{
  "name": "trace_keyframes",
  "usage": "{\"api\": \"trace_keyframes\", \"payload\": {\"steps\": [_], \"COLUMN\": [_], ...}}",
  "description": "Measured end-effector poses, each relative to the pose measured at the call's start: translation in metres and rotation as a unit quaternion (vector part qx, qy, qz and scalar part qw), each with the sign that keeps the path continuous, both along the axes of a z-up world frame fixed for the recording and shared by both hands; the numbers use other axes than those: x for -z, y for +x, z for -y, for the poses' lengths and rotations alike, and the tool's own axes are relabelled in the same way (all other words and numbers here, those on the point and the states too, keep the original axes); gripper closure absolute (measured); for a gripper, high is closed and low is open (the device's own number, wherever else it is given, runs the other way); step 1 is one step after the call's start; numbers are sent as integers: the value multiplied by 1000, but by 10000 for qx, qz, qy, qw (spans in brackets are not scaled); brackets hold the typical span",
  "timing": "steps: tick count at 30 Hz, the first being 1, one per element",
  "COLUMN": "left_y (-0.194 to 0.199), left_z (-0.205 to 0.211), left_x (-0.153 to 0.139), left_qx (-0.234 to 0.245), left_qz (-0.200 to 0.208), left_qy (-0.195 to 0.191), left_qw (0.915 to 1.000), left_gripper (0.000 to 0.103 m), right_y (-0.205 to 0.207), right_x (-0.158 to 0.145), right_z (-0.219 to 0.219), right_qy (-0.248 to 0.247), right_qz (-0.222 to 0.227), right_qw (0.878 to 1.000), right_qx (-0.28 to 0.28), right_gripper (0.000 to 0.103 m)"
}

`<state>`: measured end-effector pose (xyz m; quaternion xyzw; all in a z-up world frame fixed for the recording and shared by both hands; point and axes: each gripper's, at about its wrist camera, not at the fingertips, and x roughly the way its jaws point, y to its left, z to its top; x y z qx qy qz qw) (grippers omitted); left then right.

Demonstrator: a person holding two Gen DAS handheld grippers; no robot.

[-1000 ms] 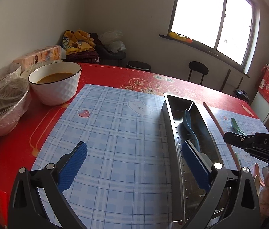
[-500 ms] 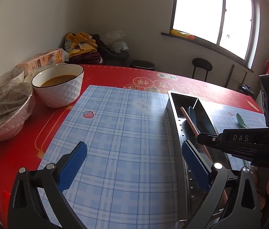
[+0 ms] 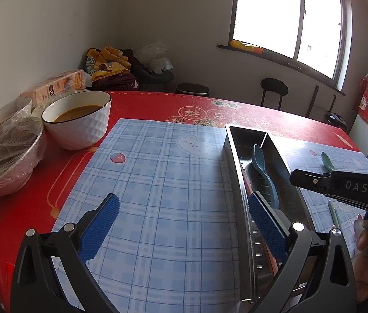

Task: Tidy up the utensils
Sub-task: 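Place the blue spoon and pink stick into the steel tray with both tools, then grasp the green stick with the left tool while the right tool approaches the beige spoon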

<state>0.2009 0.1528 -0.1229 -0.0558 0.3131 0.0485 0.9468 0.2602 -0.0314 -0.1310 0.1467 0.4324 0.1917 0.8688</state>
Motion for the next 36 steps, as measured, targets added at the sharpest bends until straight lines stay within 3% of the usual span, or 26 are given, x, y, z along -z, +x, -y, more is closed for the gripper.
{"api": "trace_keyframes", "payload": {"steps": [5, 7, 9, 13, 18, 24, 30, 36], "left_y": [-3, -10, -20, -35, -65, -89, -97, -96], "left_z": [7, 11, 14, 30, 76, 109, 133, 145], "left_x": [-2, -10, -19, -28, -28, -10, 9, 25], "left_qx": [60, 34, 103, 294, 786, 1345, 1666, 1786], "left_qz": [48, 265, 608, 639, 563, 143, -289, -623], "left_qy": [101, 139, 13, -113, 331, 79, -63, -182], "left_qw": [9999, 9995, 9981, 9975, 9948, 9908, 9856, 9818], "left_gripper": [6, 6, 6, 7, 21, 45, 60, 61], "right_y": [-35, -51, -66, -95, -118, -129, -136, -141], "right_x": [-17, -23, -29, -34, -23, -4, 6, 15], "right_z": [25, 39, 59, 100, 139, 161, 163, 169], "right_qy": [-529, -689, -805, -964, -1065, -953, -981, -859], "right_qz": [737, 977, 1184, 1434, 1361, 1206, 1242, 1134], "right_qw": [9958, 9926, 9895, 9849, 9849, 9878, 9872, 9896], "right_qx": [-144, -195, -174, -28, 135, 231, 182, 205], "right_gripper": [95, 95, 95, 95, 95, 95, 95, 95]}}
